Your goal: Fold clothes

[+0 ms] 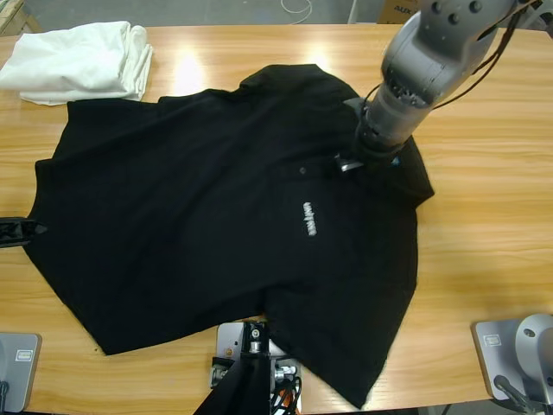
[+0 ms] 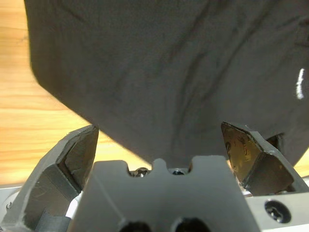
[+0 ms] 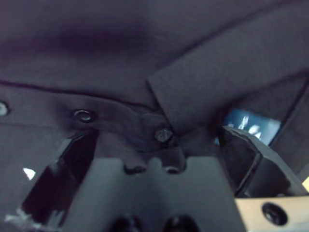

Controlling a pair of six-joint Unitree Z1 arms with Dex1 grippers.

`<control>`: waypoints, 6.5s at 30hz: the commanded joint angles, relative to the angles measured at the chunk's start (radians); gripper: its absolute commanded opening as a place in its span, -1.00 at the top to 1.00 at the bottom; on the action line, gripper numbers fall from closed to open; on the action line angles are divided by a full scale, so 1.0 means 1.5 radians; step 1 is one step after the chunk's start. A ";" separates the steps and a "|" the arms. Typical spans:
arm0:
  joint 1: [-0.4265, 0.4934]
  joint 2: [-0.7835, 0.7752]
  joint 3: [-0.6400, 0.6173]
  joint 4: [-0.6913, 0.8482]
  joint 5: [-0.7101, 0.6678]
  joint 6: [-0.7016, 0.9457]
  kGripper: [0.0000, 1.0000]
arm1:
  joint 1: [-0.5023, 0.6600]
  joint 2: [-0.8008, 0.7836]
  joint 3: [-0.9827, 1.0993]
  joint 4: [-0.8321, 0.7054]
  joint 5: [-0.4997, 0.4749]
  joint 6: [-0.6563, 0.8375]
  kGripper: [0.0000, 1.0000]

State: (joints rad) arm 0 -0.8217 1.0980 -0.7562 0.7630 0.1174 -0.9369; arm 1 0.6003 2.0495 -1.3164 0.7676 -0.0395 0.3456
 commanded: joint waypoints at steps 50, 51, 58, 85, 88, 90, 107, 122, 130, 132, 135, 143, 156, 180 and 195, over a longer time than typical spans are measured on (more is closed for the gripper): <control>-0.206 0.359 0.131 -0.350 -0.013 -0.298 0.08 | 0.039 -0.490 0.216 0.051 0.007 0.099 -1.00; -0.206 0.359 0.131 -0.361 -0.015 -0.297 0.58 | 0.039 -0.487 0.216 0.051 0.006 0.099 -1.00; -0.202 0.352 0.125 -0.424 0.003 -0.205 1.00 | 0.039 -0.477 0.220 0.040 0.006 0.105 -1.00; 0.071 0.503 -0.085 -0.556 -0.169 -0.163 1.00 | 0.040 -0.451 0.299 -0.050 0.042 0.105 -1.00; 0.092 0.556 -0.109 -0.584 -0.203 -0.152 1.00 | 0.040 -0.450 0.299 -0.050 0.050 0.104 -1.00; 0.102 0.588 -0.131 -0.589 -0.240 -0.145 -0.44 | 0.040 -0.453 0.299 -0.049 0.061 0.100 -1.00; -0.014 0.293 0.144 -0.630 -0.040 -0.133 -0.98 | 0.121 -0.446 0.295 -0.083 0.083 0.071 -1.00; -0.212 0.415 0.216 -0.797 0.154 -0.508 -0.82 | 0.122 -0.484 0.340 -0.086 0.085 0.072 -1.00; -0.225 0.497 0.250 -0.888 0.211 -0.541 -0.32 | 0.122 -0.483 0.342 -0.095 0.086 0.073 -1.00; -0.227 0.520 0.270 -0.953 0.218 -0.540 -0.25 | 0.122 -0.481 0.344 -0.096 0.086 0.073 -1.00; -0.228 0.538 0.286 -1.013 0.221 -0.540 -0.24 | 0.122 -0.478 0.346 -0.101 0.088 0.073 -1.00; -0.228 0.543 0.309 -1.086 0.220 -0.515 1.00 | 0.122 -0.462 0.356 -0.115 0.106 0.080 -1.00; -0.244 0.242 0.282 -0.806 0.202 -0.445 1.00 | 0.122 -0.461 0.360 -0.136 0.127 0.082 -1.00; -0.444 0.168 -0.033 -0.064 -0.031 -0.848 -0.69 | 0.122 -0.460 0.386 -0.145 0.162 0.084 -1.00; -0.497 0.111 -0.034 -0.021 0.142 -0.518 -0.84 | 0.122 -0.476 0.411 -0.044 0.040 0.461 -1.00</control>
State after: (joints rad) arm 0 -1.5610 1.3378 -0.8362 0.7193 0.2121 -2.0642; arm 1 0.7758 1.3412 -0.7812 0.6360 0.0960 0.6077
